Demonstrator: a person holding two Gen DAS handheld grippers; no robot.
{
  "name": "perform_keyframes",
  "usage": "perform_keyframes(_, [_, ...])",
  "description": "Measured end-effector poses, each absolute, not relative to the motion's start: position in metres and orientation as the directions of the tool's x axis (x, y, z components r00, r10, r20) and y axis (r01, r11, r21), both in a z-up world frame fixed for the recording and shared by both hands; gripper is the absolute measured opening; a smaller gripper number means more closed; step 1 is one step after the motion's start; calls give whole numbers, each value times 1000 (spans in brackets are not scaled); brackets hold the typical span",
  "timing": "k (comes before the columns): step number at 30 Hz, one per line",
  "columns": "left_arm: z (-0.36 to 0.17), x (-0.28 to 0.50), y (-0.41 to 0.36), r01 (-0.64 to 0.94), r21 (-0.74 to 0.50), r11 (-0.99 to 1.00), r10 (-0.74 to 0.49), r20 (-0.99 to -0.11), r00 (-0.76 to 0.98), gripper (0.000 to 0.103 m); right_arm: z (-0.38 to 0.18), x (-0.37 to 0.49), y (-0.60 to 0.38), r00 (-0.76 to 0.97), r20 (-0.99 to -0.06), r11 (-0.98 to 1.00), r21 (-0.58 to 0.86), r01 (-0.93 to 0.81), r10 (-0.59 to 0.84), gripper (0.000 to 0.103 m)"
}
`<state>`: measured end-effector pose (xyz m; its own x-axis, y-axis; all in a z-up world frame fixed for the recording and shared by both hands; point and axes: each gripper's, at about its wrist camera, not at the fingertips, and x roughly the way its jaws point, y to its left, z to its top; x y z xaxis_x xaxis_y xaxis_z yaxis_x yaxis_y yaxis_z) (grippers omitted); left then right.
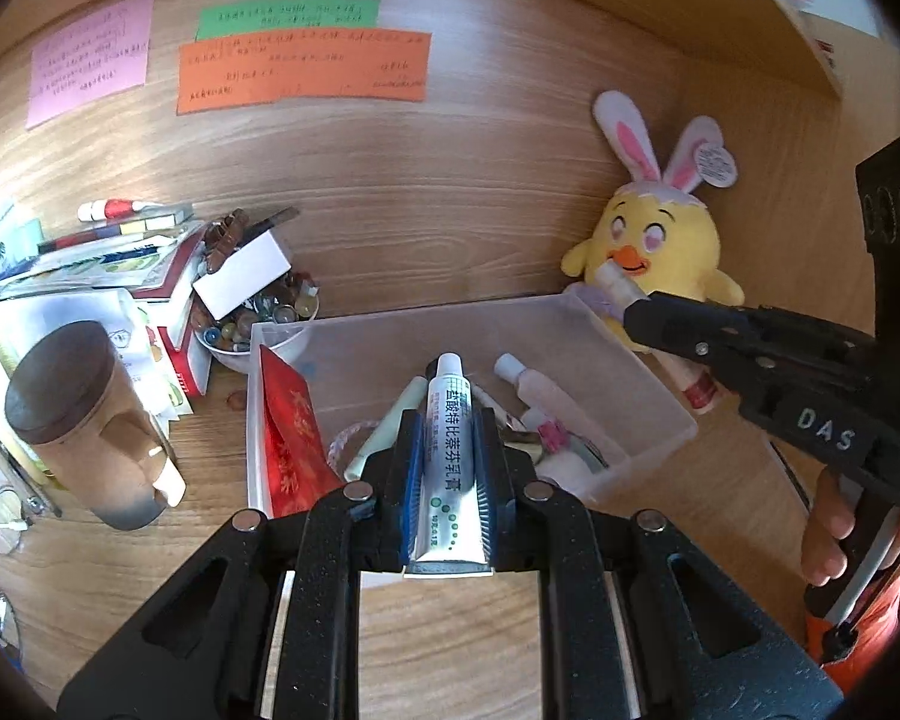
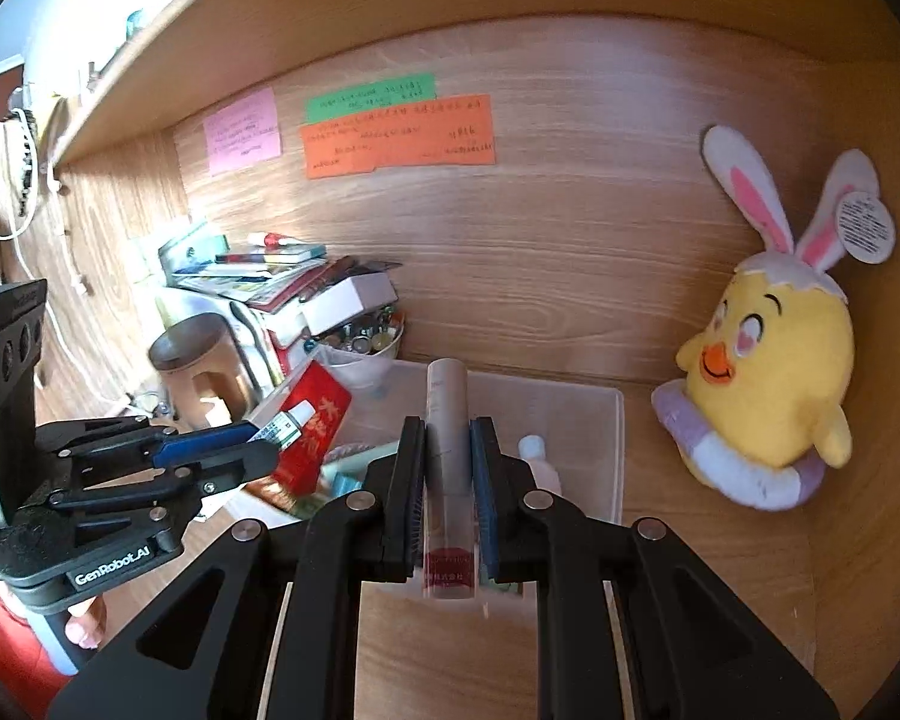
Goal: Organize objects
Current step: 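Carry toothpaste and pale tube into the clear box and open both tools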
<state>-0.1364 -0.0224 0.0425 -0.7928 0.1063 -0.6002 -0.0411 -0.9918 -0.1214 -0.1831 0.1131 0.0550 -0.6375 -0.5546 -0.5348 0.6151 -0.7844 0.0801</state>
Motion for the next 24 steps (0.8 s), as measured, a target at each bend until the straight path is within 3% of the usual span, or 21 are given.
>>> perform_keyframes(15, [0,-189,-22,-46,-139,-989,131,-705,-697,16,-6,-233,81,-527,-692,-787,96,609,-493,14])
perform_keyframes(24, [5,-185,-29,-57,-170,-984,161,-697,-699,16,-19,-230,70,-481,-737,-767,77,637,-474,14])
